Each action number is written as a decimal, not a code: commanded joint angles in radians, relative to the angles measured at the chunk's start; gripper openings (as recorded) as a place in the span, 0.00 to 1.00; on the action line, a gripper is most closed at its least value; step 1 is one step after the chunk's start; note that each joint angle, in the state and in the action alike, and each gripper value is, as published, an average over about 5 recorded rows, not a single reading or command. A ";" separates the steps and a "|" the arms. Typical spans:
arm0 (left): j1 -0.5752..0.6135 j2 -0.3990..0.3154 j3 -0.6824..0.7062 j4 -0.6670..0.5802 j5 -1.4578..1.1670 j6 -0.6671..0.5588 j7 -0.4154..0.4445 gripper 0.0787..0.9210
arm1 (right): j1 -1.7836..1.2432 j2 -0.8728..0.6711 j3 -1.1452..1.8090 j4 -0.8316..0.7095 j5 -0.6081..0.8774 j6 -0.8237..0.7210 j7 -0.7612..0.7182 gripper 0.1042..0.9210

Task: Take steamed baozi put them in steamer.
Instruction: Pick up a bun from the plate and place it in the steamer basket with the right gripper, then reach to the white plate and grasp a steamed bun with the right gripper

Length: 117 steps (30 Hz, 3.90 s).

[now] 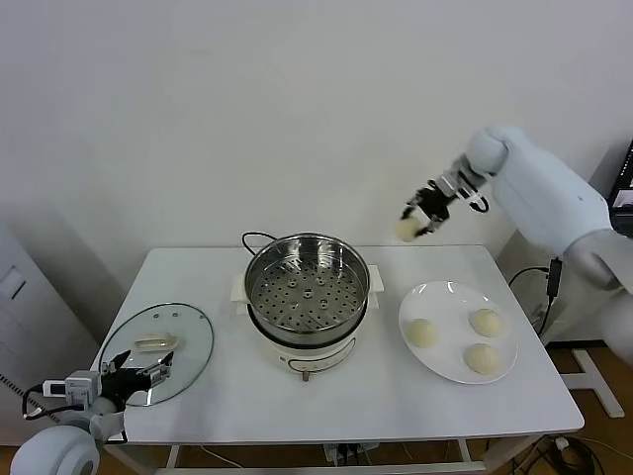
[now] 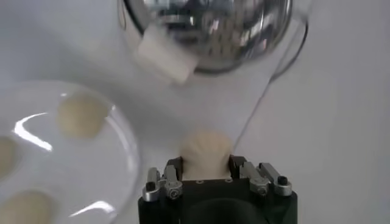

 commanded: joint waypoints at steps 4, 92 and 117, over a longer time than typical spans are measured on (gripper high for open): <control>-0.004 0.002 0.003 -0.001 0.001 0.001 0.000 0.88 | 0.059 0.115 -0.056 0.098 0.011 0.172 -0.009 0.47; 0.045 -0.032 -0.036 -0.041 0.002 0.003 -0.002 0.88 | 0.120 -0.234 -0.552 0.211 0.485 -0.598 -0.012 0.88; 0.044 -0.046 -0.038 -0.055 0.006 0.012 -0.004 0.88 | -0.250 -0.253 -0.307 0.150 0.278 -0.609 0.096 0.88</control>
